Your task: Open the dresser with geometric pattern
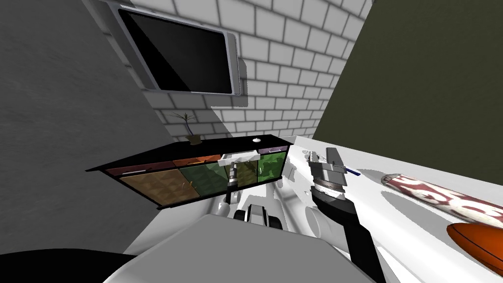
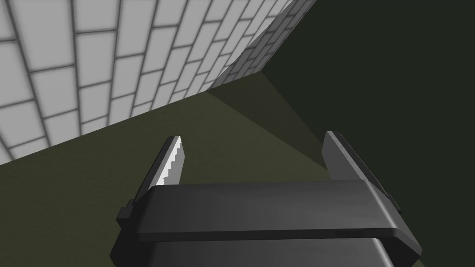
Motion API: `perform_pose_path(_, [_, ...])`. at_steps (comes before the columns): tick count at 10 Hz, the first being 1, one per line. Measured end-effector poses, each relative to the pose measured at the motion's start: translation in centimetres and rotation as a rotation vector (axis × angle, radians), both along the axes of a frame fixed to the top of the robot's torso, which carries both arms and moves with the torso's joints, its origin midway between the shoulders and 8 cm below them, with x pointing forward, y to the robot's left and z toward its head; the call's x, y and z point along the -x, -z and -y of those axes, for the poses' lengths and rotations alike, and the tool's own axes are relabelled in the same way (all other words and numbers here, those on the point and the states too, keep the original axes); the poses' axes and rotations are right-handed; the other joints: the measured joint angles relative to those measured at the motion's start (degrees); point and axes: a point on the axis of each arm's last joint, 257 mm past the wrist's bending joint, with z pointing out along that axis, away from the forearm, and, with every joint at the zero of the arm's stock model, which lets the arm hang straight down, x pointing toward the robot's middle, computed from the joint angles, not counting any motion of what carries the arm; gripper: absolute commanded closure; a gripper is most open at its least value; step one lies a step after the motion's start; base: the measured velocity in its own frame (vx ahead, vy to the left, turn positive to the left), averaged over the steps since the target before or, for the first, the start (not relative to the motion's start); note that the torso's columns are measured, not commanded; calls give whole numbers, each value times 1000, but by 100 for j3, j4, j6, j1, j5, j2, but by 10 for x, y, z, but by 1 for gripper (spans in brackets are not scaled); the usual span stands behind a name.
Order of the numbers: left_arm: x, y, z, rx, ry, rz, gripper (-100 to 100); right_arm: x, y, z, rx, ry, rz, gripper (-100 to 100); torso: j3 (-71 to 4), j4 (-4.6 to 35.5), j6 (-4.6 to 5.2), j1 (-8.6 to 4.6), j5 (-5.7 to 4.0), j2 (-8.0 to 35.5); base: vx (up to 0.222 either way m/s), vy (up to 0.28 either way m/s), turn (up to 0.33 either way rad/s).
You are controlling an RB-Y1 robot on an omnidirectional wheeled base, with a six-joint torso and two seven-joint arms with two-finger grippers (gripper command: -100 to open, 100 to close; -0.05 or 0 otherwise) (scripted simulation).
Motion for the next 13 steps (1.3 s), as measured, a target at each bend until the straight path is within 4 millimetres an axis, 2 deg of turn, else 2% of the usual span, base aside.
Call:
perform_pose_path(1, [-5, -4, -15, -5, -27, -2, -100, 0, 0, 0, 0, 0, 0, 0, 4, 8, 5, -8, -4, 9, -108, 4, -116])
perform_pose_path(3, [-16, -7, -30, -5, -59, -7, -100, 0, 0, 0, 0, 0, 0, 0, 12, 17, -4, -12, -11, 21, -138, -3, -223])
perform_pose_path(6, [-34, -12, -63, -1, -120, -19, -100, 0, 0, 0, 0, 0, 0, 0, 16, 33, 1, -22, -21, 28, -87, -9, -142])
perform_pose_path(7, [-35, -13, -69, 1, -131, -17, -100, 0, 0, 0, 0, 0, 0, 0, 20, 35, -8, -25, -23, 35, -27, -12, 15])
perform_pose_path(9, [-34, -14, -69, 4, -132, -23, -100, 0, 0, 0, 0, 0, 0, 0, 22, 40, -14, -16, -25, 39, -25, -11, -79])
perform_pose_path(11, [-40, -26, -95, 11, -180, -19, -100, 0, 0, 0, 0, 0, 0, 0, 52, 67, 13, -48, -38, 89, -119, -8, -203])
perform_pose_path(13, [-46, -24, -100, 17, -193, -32, -100, 0, 0, 0, 0, 0, 0, 0, 37, 66, -5, -51, -47, 63, -58, -9, -100])
